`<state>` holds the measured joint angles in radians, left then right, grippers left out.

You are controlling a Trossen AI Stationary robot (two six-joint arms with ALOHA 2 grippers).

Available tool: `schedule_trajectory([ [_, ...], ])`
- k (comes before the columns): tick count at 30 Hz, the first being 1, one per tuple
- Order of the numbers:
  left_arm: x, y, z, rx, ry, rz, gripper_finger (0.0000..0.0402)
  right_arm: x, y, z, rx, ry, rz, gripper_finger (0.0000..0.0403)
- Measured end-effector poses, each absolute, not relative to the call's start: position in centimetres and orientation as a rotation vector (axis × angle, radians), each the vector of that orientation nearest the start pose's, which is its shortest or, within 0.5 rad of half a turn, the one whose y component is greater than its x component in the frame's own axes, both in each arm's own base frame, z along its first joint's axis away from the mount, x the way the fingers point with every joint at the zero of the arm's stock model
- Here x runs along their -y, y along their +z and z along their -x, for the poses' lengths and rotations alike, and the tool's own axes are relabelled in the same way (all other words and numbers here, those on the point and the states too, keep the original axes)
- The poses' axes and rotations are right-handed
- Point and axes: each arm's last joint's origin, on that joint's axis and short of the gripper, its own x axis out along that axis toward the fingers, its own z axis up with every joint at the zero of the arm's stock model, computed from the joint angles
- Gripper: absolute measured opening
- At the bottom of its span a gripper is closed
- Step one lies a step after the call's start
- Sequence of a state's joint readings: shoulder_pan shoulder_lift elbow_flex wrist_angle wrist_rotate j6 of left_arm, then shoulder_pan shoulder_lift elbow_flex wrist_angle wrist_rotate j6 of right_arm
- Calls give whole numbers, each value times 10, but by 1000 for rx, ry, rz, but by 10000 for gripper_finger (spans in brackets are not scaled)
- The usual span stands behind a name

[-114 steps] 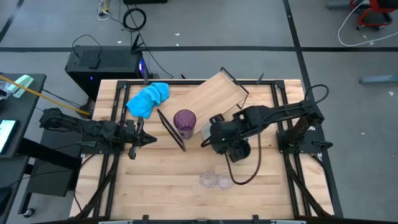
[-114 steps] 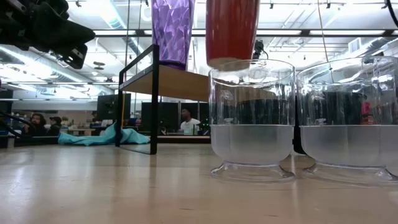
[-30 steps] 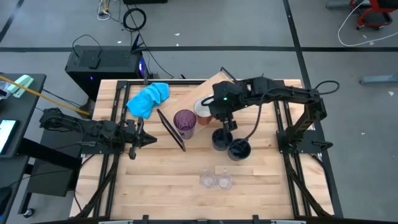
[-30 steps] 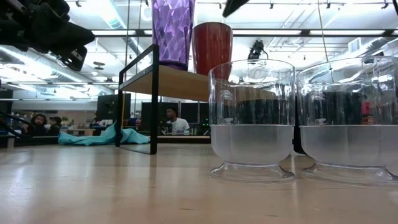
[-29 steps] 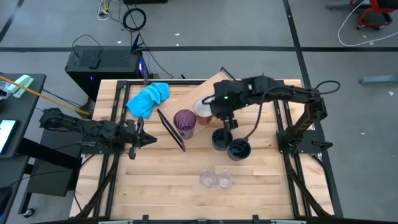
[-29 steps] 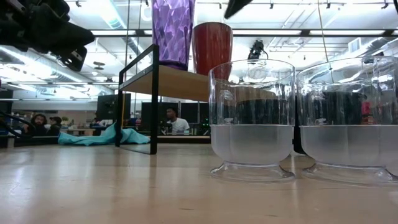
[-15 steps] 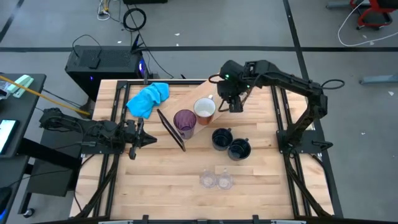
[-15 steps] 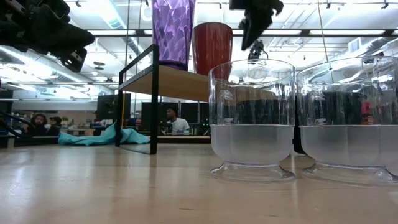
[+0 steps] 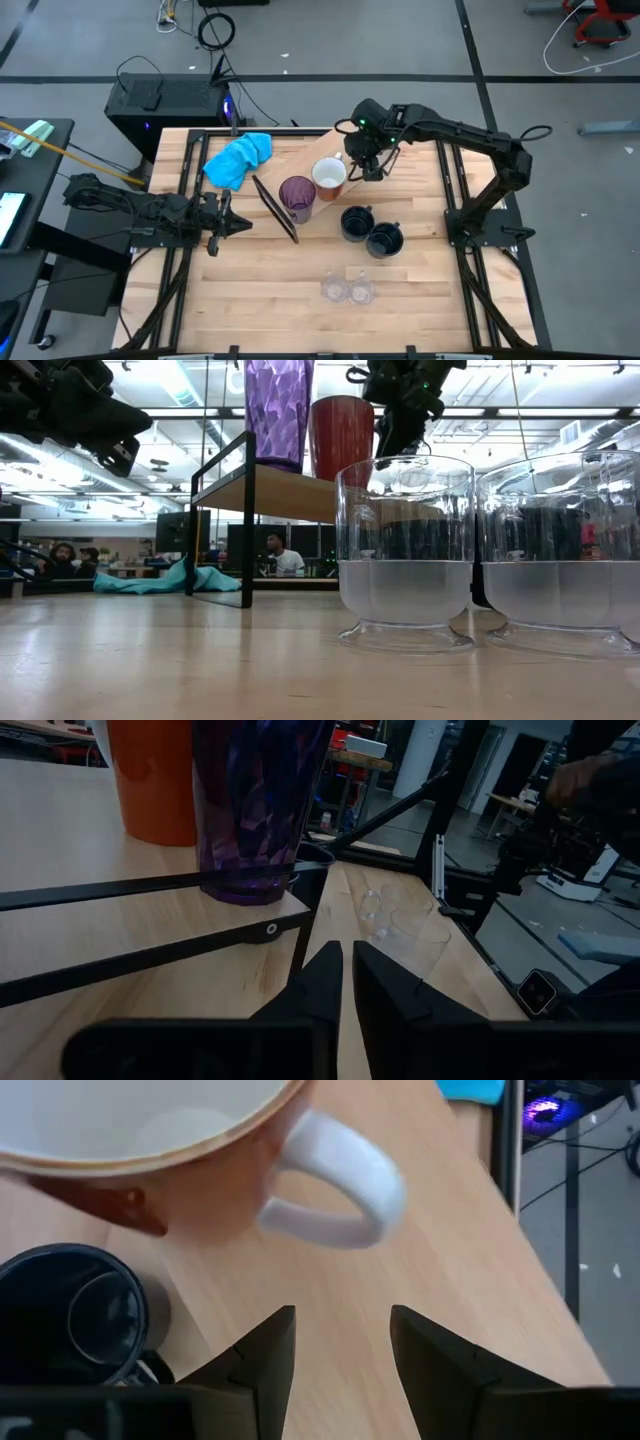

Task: Stack small to large cups/mugs on shelf
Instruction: Put the orange mug on the shelf

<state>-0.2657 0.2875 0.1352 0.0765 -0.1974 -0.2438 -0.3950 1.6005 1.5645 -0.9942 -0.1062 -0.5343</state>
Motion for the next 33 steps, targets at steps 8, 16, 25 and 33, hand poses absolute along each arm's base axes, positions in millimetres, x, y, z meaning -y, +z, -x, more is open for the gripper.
schedule_trajectory([
  [8, 24, 193, -111, -81, -59, 226, 39, 113, 333, -307, -1005, 38, 266, 171],
  [16, 24, 193, -111, -82, -59, 233, 40, 102, 335, -315, -962, 70, 303, 171],
  [25, 24, 193, -111, -82, -59, 234, 34, 100, 335, -315, -958, 64, 289, 171],
  [33, 24, 193, -111, -82, -59, 234, 40, 100, 337, -318, -924, 84, 283, 171],
])
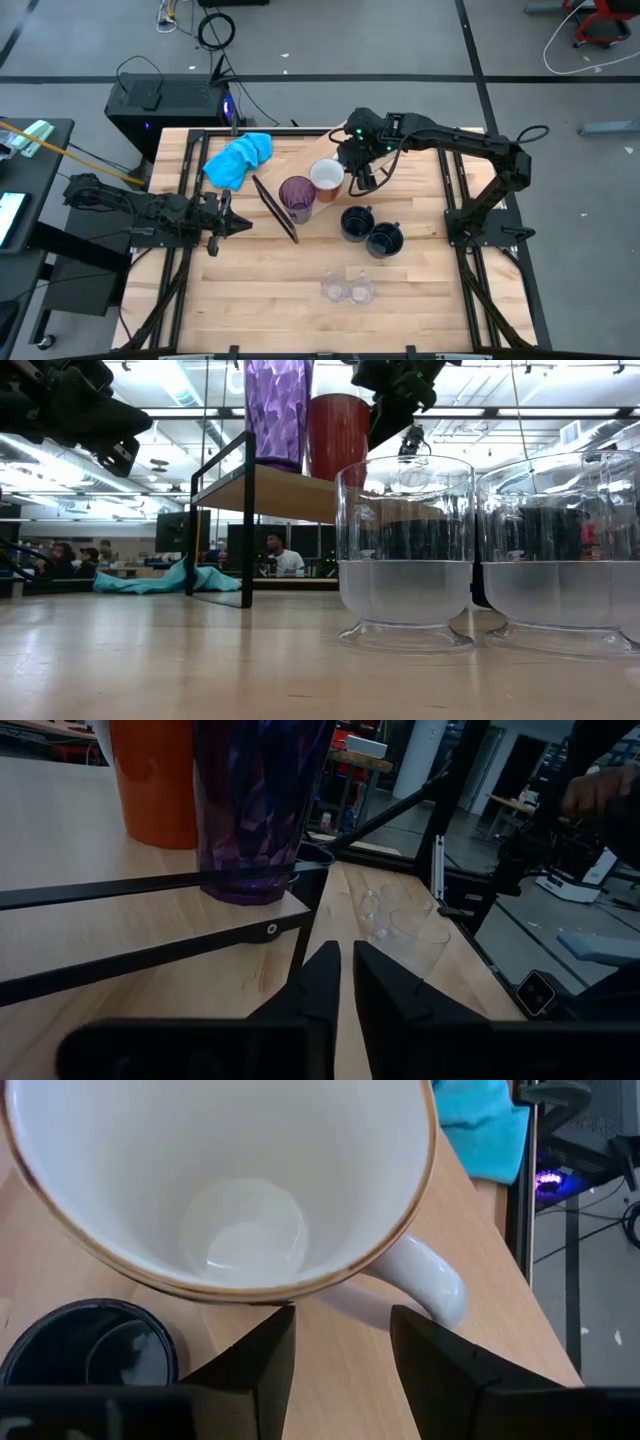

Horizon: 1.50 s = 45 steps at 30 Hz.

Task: Stack small to large cups/mugs on shelf
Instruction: Put the orange mug on the shelf

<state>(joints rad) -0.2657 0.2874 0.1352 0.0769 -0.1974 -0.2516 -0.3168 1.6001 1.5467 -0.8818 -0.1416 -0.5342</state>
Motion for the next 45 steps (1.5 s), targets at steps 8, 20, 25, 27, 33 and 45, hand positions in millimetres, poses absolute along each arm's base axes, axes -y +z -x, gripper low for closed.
schedule_trajectory([
  [8, 24, 193, -111, -82, -59, 234, 29, 100, 337, -318, -920, 95, 277, 171],
  [20, 24, 193, -111, -82, -59, 234, 39, 99, 337, -318, -914, 106, 272, 171],
  [25, 24, 193, -111, -82, -59, 234, 39, 99, 337, -318, -914, 106, 272, 171],
  [27, 24, 193, -111, -82, -59, 234, 36, 99, 337, -318, -912, 109, 270, 171],
  [33, 24, 193, -111, -82, -59, 234, 30, 99, 337, -318, -906, 120, 265, 171],
  [45, 24, 193, -111, -82, -59, 234, 39, 98, 340, -316, -895, 110, 265, 171],
])
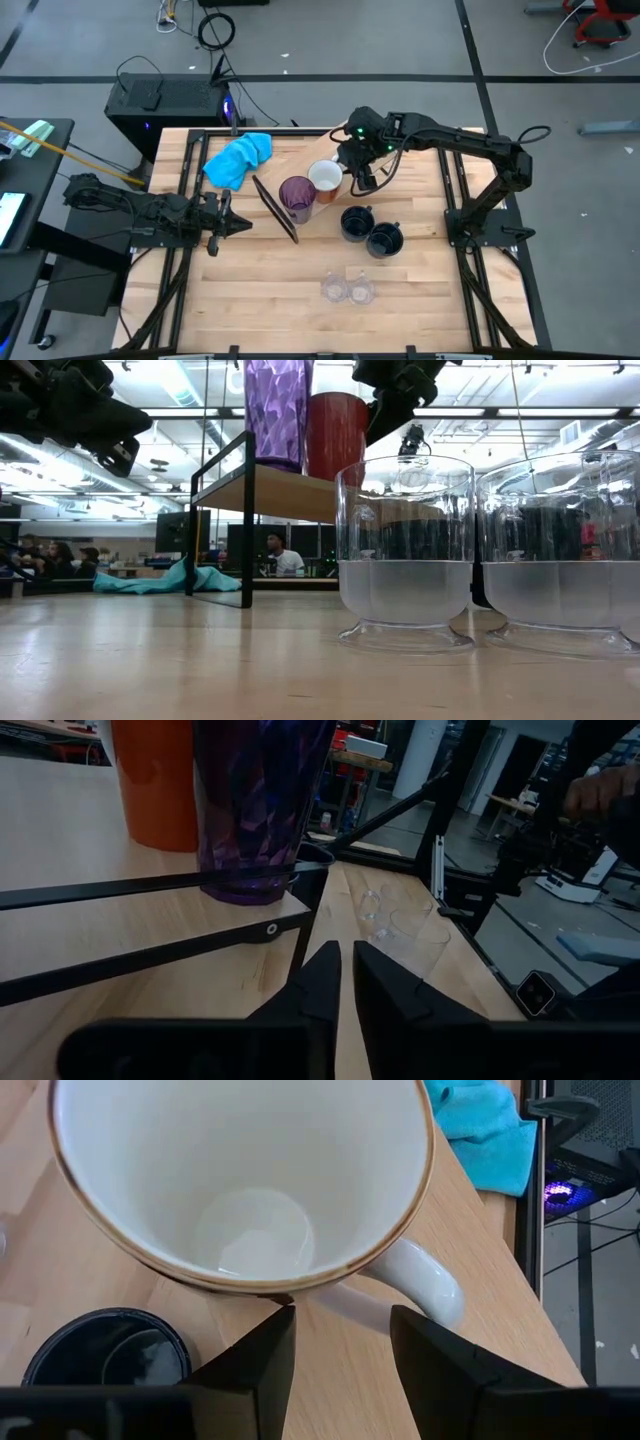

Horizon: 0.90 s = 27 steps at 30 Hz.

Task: Stack small to large cups/mugs on shelf
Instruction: Put the orange mug on the shelf, then put the right dark blue mug on the shelf

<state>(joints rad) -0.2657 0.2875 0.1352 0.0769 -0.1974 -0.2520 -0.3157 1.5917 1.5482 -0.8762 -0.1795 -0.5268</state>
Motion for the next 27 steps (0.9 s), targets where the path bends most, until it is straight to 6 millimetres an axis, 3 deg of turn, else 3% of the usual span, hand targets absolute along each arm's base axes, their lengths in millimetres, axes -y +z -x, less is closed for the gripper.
schedule_trajectory([
  [7, 24, 193, -111, -82, -59, 234, 30, 98, 340, -316, -906, 91, 265, 171],
  [16, 24, 193, -111, -83, -58, 252, 40, 90, 358, -289, -941, 21, 196, 171],
  [21, 25, 193, -111, -84, -59, 251, 35, 66, 360, -282, -997, 57, 115, 171],
  [27, 24, 193, -111, -82, -59, 251, 29, 18, 348, -297, -1060, 161, 88, 171],
])
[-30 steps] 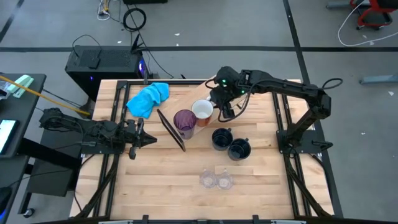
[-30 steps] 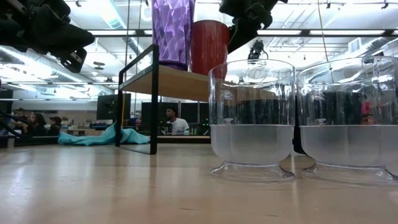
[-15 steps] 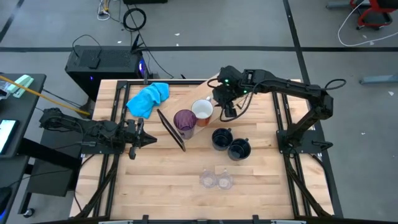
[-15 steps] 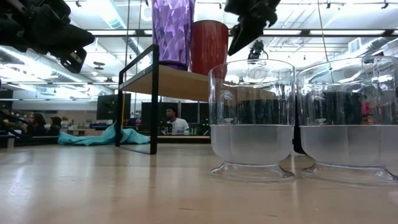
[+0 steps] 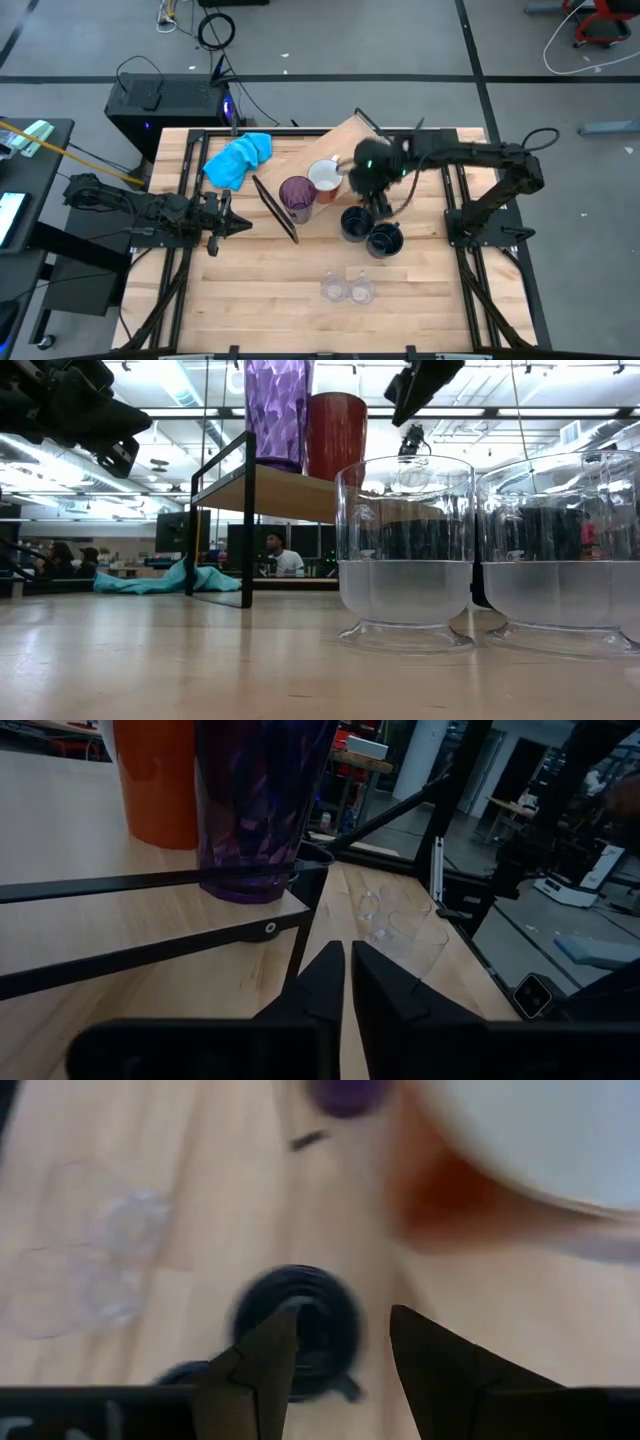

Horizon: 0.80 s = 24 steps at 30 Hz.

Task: Stack small to large cups/mugs on shelf
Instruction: Put the right dark blue mug on the shelf

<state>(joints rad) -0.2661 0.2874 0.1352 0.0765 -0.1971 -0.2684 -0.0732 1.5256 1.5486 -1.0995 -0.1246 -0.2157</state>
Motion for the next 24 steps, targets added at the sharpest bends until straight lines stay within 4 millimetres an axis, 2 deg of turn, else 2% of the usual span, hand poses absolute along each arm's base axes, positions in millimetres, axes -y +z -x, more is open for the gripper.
schedule_trajectory([
  [5, 25, 193, -111, -85, -60, 270, 29, -17, 334, -306, -1128, 219, 105, 171],
  [10, 26, 192, -111, -105, -122, 237, 31, -39, 320, -311, -1193, 234, 79, 172],
  [19, 26, 190, -111, -121, -123, 218, 13, -59, 263, -293, -1387, 182, 32, 172],
  [24, 26, 190, -111, -120, -118, 233, 17, -70, 255, -284, -1455, 163, 11, 172],
])
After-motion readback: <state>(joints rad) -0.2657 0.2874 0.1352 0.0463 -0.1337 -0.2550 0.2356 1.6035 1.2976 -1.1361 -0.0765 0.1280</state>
